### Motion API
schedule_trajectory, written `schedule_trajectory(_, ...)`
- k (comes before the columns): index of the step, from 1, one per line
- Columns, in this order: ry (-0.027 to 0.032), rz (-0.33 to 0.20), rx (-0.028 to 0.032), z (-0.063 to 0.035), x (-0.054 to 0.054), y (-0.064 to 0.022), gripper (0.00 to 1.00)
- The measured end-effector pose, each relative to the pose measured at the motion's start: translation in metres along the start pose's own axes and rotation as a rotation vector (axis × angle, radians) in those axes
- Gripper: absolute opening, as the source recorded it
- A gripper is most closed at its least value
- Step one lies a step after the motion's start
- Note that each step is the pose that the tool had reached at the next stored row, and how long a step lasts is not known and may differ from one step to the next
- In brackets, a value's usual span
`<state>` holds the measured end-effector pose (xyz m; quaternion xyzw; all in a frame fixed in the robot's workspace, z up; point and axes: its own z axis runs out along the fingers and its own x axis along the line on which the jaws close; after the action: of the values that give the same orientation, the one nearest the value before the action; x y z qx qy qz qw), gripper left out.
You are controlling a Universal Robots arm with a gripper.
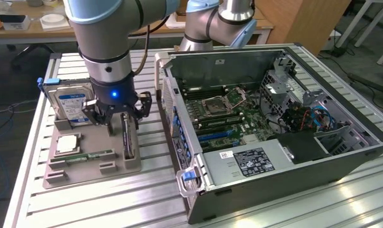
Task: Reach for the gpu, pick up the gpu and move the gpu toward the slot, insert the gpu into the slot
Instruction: 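Pick up the gpu and move the gpu toward the slot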
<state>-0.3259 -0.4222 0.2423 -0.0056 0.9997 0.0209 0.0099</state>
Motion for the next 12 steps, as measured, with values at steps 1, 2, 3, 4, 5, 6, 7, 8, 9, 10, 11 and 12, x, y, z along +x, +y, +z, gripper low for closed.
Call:
schedule_trajectory(1,-0.0001,0.000,0.0000,0.0018,0.000,-0.0001,0.65)
schedule_trajectory(2,0.0000,0.000,0.0001,0.0035,0.000,-0.0002,0.65)
schedule_trajectory(3,-0.0001,0.000,0.0000,0.0053,0.000,-0.0003,0.65)
schedule_trajectory(4,-0.0003,0.000,0.0001,0.0071,0.000,-0.0003,0.65)
schedule_trajectory(5,-0.0012,0.000,0.0000,0.0089,0.000,-0.0005,0.65)
schedule_trajectory(6,-0.0022,0.000,0.0000,0.0103,0.000,-0.0005,0.65)
schedule_trajectory(7,-0.0033,0.000,0.0000,0.0117,0.000,-0.0006,0.65)
schedule_trajectory(8,-0.0048,0.000,0.0000,0.0129,0.000,-0.0007,0.65)
schedule_trajectory(9,-0.0067,0.000,0.0001,0.0137,0.000,-0.0007,0.65)
schedule_trajectory(10,-0.0079,0.000,0.0002,0.0140,0.000,-0.0007,0.65)
schedule_trajectory(11,-0.0079,0.000,0.0003,0.0140,0.000,-0.0007,0.65)
schedule_trajectory(12,-0.0081,0.000,0.0003,0.0140,0.000,-0.0007,0.65)
